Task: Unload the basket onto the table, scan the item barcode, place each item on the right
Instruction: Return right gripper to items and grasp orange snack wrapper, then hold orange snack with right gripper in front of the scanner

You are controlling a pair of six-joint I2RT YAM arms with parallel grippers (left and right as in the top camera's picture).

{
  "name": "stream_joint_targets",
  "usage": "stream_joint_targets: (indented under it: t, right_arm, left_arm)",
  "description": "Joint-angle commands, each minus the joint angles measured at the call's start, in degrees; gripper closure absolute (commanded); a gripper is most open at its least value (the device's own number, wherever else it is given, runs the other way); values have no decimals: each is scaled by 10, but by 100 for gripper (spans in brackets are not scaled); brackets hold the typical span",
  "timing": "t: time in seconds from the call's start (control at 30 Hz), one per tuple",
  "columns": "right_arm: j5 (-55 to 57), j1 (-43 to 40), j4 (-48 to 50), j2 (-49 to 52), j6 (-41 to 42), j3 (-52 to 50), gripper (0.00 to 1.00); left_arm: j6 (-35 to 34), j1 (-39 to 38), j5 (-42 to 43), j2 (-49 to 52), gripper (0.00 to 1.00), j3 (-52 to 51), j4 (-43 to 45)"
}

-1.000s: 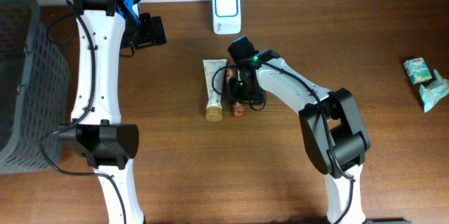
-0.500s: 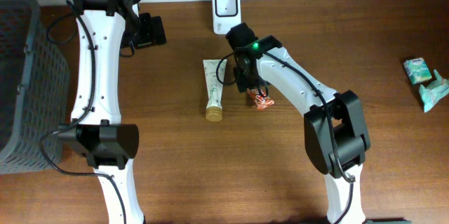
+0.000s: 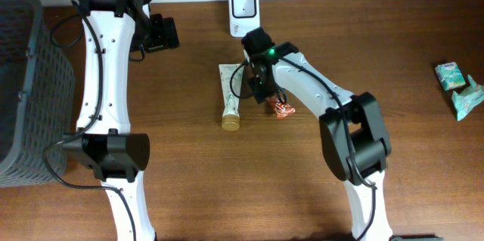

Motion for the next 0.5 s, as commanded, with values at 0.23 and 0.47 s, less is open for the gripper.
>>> stream_joint_targets:
  t: [0.23, 0.47]
  right_arm:
    - [-21, -8, -30, 24, 26, 20, 96]
    - [-253, -64, -173, 24, 71, 225, 96]
  left_arm:
    - [1, 0, -4, -7, 1, 5, -1]
    - [1, 0, -4, -7, 1, 5, -1]
